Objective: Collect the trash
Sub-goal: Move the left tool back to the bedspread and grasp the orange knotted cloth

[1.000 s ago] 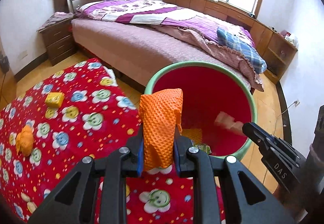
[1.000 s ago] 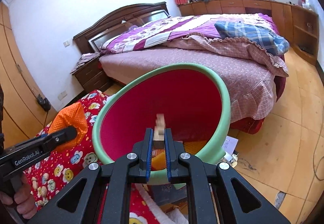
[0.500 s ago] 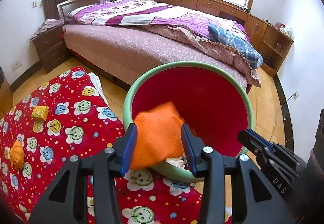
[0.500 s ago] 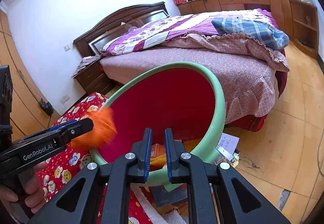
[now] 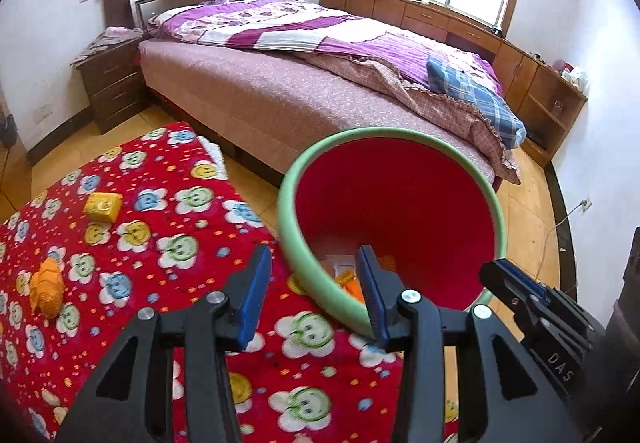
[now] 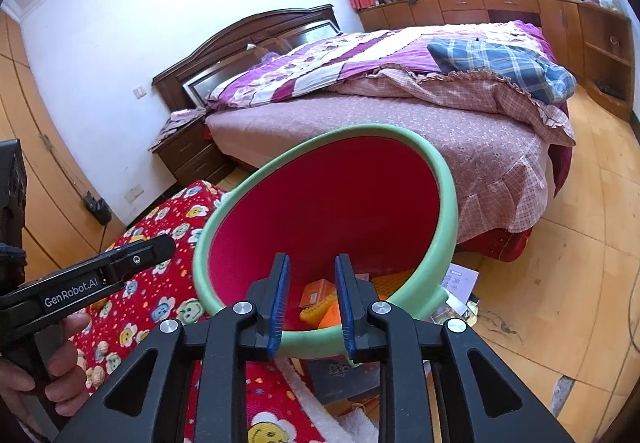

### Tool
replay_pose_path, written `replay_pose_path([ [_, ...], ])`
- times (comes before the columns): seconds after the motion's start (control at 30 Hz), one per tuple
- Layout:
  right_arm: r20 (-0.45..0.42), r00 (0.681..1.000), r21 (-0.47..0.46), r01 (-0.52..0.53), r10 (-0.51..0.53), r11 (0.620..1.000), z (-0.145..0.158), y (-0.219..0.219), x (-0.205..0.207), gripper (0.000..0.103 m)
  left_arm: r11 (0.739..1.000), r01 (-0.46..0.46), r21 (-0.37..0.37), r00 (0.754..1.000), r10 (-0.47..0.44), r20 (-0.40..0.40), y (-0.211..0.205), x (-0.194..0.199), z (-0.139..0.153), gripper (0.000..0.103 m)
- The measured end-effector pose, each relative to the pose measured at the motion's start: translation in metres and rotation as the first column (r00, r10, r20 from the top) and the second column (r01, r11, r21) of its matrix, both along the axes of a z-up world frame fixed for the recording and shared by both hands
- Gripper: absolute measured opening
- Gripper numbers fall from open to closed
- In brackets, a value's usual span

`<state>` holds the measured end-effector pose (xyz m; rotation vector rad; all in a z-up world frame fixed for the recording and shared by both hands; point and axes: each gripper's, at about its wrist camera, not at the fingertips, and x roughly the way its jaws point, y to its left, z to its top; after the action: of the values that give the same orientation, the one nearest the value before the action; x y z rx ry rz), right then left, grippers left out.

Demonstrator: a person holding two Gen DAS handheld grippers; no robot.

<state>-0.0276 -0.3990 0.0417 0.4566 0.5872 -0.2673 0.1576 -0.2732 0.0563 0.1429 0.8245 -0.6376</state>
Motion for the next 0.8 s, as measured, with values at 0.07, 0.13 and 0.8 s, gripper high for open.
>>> replay_pose_path([
  [0.07,-0.003,1.0,-0.003,-0.007,0.007,1.0,0.001,0.004,0.0,0.024,1.0,-0.015,0.003,1.0,0.015,0.004,0.009,0.001,0.001,0.044],
  [0.13,-0.006,1.0,-0.006,-0.013,0.013,1.0,0.002,0.008,0.001,0.031,0.999,-0.032,0.006,0.999,0.032,0.009,0.018,0.002,0.003,0.044],
  [0.8,-0.069,0.997,-0.028,-0.037,0.035,0.999,0.003,0.042,0.011,0.042,0.956,-0.286,0.062,0.958,0.286,0.02,0.145,0.051,-0.006,0.045],
])
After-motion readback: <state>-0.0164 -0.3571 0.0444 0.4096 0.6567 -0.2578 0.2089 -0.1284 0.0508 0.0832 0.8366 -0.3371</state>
